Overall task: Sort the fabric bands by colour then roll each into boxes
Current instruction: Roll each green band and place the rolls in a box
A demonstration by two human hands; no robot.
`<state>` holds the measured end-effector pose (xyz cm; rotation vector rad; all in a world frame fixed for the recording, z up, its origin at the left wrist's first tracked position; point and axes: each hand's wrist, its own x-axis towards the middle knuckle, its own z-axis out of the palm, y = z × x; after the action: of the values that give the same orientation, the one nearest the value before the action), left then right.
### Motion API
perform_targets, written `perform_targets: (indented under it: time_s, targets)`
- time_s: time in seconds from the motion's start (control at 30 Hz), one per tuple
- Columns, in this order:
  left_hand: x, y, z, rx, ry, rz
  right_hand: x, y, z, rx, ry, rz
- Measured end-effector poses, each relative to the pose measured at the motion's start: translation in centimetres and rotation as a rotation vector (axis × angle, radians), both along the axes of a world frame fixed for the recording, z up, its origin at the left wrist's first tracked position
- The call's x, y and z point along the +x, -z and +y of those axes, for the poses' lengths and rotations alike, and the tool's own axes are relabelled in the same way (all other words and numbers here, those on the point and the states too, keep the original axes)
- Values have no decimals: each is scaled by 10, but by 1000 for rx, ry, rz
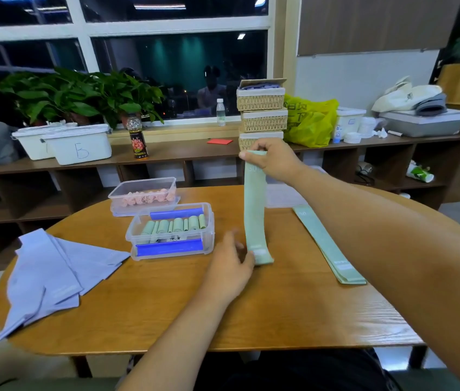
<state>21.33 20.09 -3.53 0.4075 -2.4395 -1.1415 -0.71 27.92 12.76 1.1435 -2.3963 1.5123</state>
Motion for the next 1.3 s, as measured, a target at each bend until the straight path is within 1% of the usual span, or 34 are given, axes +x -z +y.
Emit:
perform_targets:
  time_s: [0.07,0.13,0.17,0.3,0.4,0.53,0.63,0.7,0.83,0.97,1.03,1.13,1.3]
  targets:
    - [-5,6,-4,-104,-77,-24,-17,12,-12,113,35,4]
    - [-6,10,-6,-184,-67,-30,-27,28,-16,247,119,30]
    - [-7,11,-6,-229,-50,-31,-27,36,-17,279,148,46]
    - [-5,11,-3,-392,12,-41,-8,64,-16,285,134,68]
    - [-4,10,-1,-457,30,-42,18,82,1,275,102,47]
    - [-3,10,0,-444,24,-44,52,111,33,229,118,-25]
    - [-4,9,-4,-356,2,-29,73,135,57,199,75,-83]
    - [-5,11,-5,-310,-6,-21,84,147,72,210,66,-79]
    - [-3,10,-6,-272,-18,-38,101,158,92,306,18,2]
    - [-2,8,-5,-219,-22,-39,106,167,98,416,41,194]
    - [-2,8,-5,-219,-27,-41,106,168,98,398,54,232]
    - [-2,8,-4,-245,-34,-33,112,165,99,357,-6,253]
    - [5,12,-4,-300,-75,-73,137,164,112,211,-188,160]
